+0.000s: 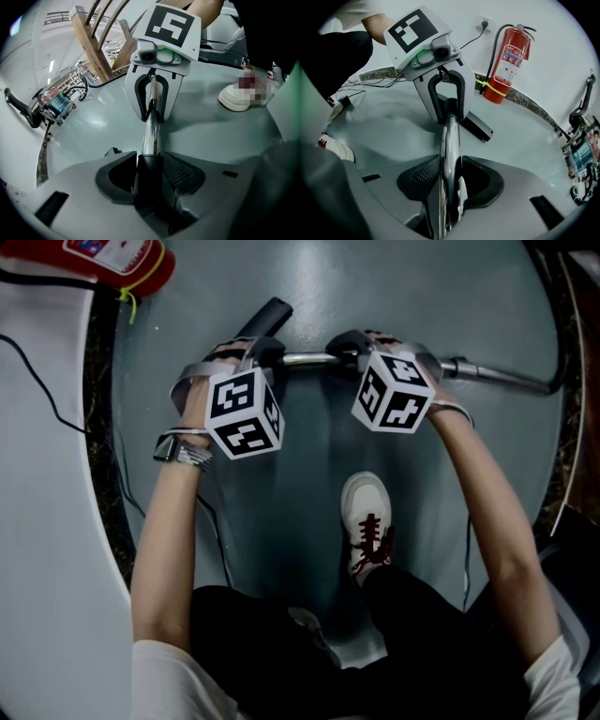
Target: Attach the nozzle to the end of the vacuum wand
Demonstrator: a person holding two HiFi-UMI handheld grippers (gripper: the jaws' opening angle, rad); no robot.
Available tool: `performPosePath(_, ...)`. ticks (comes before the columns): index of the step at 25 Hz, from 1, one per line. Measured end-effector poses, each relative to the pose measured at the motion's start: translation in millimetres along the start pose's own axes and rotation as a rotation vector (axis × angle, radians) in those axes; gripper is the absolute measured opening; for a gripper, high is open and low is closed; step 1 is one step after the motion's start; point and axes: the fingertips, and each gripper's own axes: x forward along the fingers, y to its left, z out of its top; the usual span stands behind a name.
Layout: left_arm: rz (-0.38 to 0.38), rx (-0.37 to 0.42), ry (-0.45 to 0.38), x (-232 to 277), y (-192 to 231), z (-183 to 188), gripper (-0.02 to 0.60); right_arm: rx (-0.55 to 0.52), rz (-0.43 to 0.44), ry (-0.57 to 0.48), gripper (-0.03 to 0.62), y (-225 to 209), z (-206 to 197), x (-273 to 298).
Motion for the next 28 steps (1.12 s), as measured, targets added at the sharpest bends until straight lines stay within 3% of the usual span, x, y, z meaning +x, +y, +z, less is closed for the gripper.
performPosePath(11, 0.010, -0.079, -0.052, -12, 2, -2, 0.176, 0.109, -0.044, -0.062, 0.153, -4, -3, -18)
performPosePath(15, 0.033, -0.170, -0.104, -27, 10, 0, 0.175, 0.119, -0.100, -0.105, 0.152, -14, 6, -30)
performPosePath(23, 0.178, -0.374, -0.184, -70, 39, -5, 0.089, 0.222, -0.241, -0.236, 0.129, -35, 27, -71)
performPosePath(28, 0.291, -0.391, -0.273, -100, 56, 12, 0.004, 0.275, -0.332, -0.288, 0.081, -44, 29, -102)
